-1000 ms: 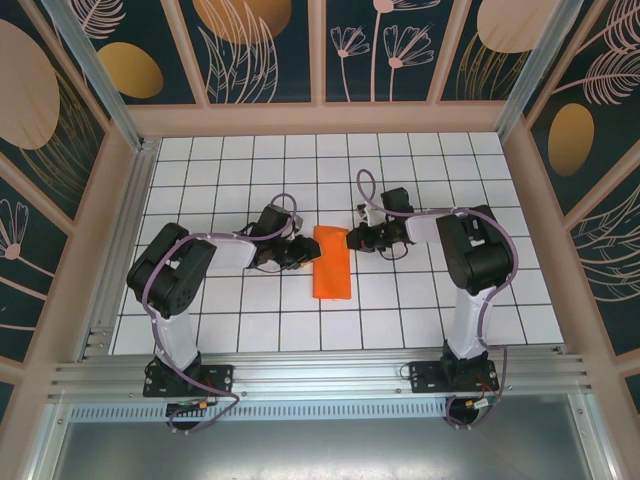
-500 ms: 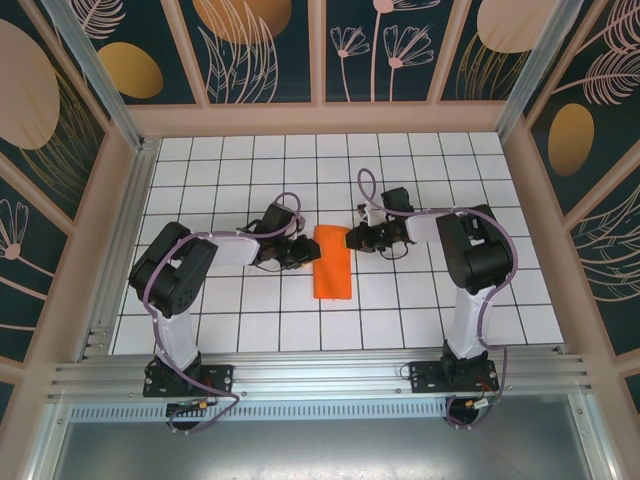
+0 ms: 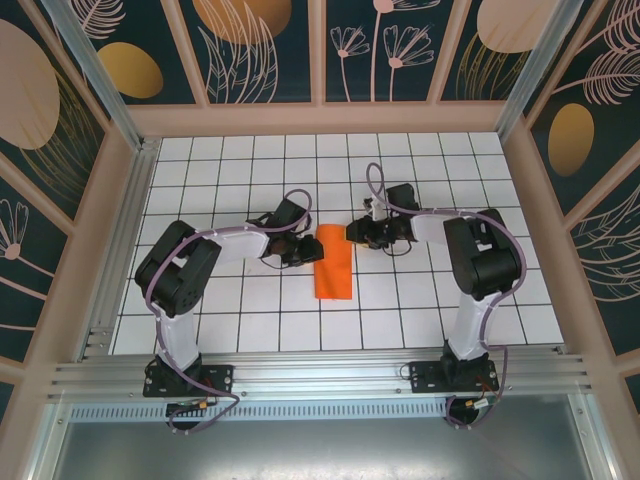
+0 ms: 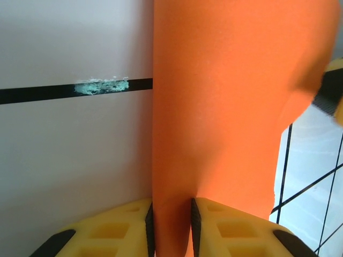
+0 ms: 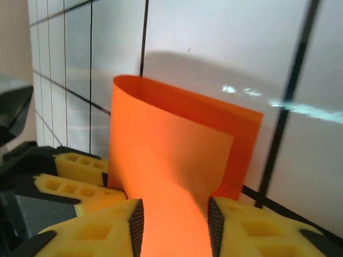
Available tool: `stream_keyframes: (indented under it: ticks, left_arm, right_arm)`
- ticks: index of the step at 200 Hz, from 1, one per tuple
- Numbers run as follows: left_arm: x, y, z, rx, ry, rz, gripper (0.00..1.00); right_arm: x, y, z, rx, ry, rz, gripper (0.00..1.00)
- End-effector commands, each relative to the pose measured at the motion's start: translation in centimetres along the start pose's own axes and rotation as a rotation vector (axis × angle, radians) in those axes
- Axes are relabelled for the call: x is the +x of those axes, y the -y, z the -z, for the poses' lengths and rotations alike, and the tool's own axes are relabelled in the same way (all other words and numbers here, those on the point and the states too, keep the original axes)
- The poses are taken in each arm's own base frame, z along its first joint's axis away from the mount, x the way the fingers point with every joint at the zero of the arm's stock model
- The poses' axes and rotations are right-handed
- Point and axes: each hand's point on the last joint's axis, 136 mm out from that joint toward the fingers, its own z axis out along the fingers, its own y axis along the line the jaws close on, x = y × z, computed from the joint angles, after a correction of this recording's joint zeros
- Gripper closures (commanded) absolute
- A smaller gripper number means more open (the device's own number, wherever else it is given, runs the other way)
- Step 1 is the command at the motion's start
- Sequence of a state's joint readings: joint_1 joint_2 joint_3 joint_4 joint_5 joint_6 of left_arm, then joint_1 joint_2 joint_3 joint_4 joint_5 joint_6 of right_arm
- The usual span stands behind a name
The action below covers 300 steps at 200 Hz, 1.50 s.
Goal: Fold a paper plane with a square sheet of paper (pick it up from the middle)
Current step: Hold the square sheet of paper at the center of the table.
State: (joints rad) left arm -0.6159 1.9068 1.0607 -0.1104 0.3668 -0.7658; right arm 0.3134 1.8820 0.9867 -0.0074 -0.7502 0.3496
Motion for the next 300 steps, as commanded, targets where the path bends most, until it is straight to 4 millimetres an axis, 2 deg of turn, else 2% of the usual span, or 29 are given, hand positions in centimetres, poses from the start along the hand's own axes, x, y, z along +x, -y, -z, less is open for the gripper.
stream_keyframes:
  ticks: [1,30,51,70,116,173,247,300]
  left_arm:
    - [0.3,-2.4,-0.8,-0.109,-0.008,-0.001,0.73]
    - [0.1,-2.0,-0.7,-0.113,-0.001,-0.003,0.72]
    - [-0.1,-1.7,-0.6,-0.124,0.004,-0.009,0.70]
    - [-0.1,-2.0,-0.6,-0.153,0.004,-0.014,0.70]
    - [-0.1,-3.0,-0.6,-0.217,0.008,-0.004,0.70]
    - [0.0,-3.2,-0.8,-0.237,0.006,0.003,0.71]
    - [0.1,-3.0,-1.1,-0.227,-0.004,0.001,0.70]
    - [-0.2,-2.7,-0.7,-0.224,0.007,-0.006,0.68]
  right_arm:
    - [-1.2,0.1,2.1,0.095,0.084,-0.035,0.59]
    - [-0.2,1.5,2.2,0.242,0.089,-0.065,0.59]
    - [0.6,2.0,1.5,0.310,0.077,-0.076,0.59]
    - [0.8,1.5,0.8,0.322,0.068,-0.068,0.61]
    - [1.3,-1.3,-0.7,0.247,0.040,-0.029,0.79]
    - [1.9,-1.5,-1.2,0.221,0.013,-0.027,0.80]
    - [2.8,-0.2,-2.0,0.264,-0.038,-0.046,0.82]
    - [3.6,2.0,-2.1,0.363,-0.071,-0.069,0.86]
